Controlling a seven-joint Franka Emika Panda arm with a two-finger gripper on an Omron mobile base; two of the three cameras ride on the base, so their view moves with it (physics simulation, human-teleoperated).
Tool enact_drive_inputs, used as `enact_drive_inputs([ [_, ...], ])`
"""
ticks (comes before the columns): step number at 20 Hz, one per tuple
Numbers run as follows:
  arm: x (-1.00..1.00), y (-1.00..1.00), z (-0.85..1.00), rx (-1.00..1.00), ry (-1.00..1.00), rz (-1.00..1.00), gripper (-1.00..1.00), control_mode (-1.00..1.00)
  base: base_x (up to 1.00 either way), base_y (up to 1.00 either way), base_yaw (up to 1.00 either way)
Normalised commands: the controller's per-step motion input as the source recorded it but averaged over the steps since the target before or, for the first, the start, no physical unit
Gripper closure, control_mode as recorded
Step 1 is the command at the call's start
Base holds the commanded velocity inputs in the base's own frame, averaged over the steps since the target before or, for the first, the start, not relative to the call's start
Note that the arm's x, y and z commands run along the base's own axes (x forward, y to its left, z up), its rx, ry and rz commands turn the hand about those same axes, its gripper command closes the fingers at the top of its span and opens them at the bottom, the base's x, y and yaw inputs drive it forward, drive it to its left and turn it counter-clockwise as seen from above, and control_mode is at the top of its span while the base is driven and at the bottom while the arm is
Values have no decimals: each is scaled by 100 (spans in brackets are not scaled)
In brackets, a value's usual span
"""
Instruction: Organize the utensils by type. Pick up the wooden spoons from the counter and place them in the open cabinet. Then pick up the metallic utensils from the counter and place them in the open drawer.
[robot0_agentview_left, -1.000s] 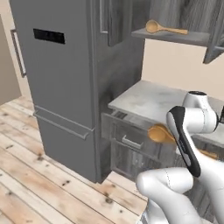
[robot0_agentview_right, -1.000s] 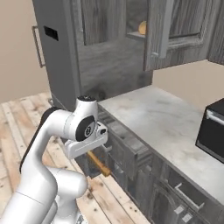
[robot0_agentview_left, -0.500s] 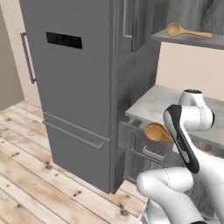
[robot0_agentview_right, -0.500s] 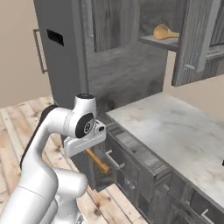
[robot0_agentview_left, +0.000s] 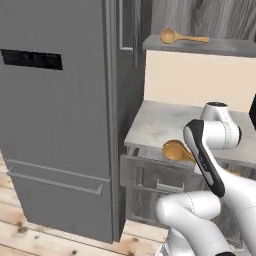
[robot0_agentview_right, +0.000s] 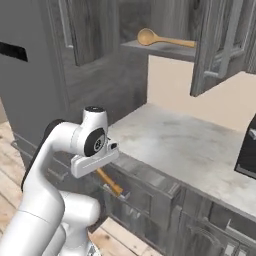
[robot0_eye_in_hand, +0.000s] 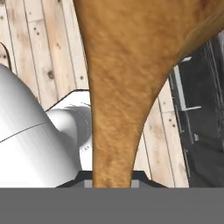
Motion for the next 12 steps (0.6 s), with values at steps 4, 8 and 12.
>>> enact_drive_inputs([
  [4, 0, 0, 0, 0, 0, 0, 100, 100, 18, 32, -50],
  [8, 0, 0, 0, 0, 0, 0, 100, 100, 16, 40, -63],
  [12, 0, 0, 0, 0, 0, 0, 100, 100, 37, 44, -51],
])
